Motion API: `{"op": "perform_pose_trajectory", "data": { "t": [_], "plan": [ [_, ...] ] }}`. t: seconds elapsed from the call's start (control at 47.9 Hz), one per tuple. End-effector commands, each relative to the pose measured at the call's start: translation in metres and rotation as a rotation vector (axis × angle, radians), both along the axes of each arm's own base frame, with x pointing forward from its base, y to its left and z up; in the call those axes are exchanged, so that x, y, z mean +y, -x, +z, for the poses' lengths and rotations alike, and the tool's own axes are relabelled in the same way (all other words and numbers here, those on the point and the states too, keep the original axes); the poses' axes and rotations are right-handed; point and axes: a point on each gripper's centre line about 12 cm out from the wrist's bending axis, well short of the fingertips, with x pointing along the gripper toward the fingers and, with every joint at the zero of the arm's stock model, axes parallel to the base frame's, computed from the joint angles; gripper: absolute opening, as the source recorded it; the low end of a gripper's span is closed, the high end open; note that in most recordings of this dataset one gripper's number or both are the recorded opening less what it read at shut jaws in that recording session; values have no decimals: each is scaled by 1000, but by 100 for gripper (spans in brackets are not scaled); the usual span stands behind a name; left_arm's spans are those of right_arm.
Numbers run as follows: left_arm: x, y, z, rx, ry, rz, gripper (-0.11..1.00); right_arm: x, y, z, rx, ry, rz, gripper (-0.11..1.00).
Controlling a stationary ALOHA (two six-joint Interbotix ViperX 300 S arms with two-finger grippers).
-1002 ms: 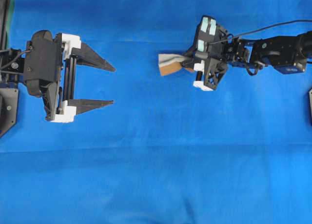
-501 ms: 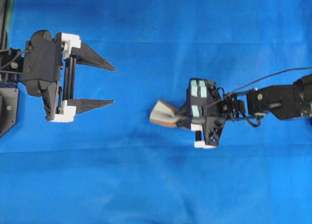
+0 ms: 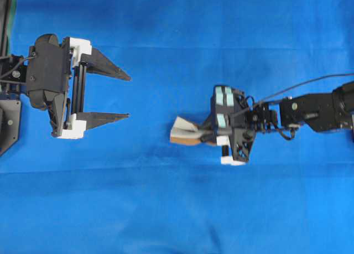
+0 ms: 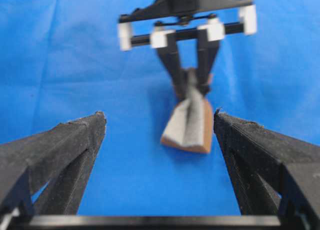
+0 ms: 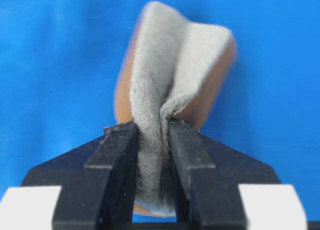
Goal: Hand over the sponge with the left arm and wipe it with the right arm.
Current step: 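Move the held sponge back and forth with the right gripper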
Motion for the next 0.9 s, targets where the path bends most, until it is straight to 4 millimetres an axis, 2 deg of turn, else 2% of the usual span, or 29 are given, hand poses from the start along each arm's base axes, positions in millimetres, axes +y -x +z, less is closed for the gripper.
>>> {"op": "perform_pose_trajectory", "data": {
  "t": [0.0,0.167,0.313,0.877],
  "plan": [
    [-1,-1,8,-28,1,-2,90,-26,-5,16,-50,14,-55,25],
    [-1,-1,8,-28,1,-2,90,-66,-2,19,-58,50,-128,25],
    [-1,-1,7,-26,1,-2,90,-82,1,20,-59,65,-159,25],
    [-1,-1,7,-28,-11,-6,90,-61,-2,19,-54,47,-120,25]
  ]
}}
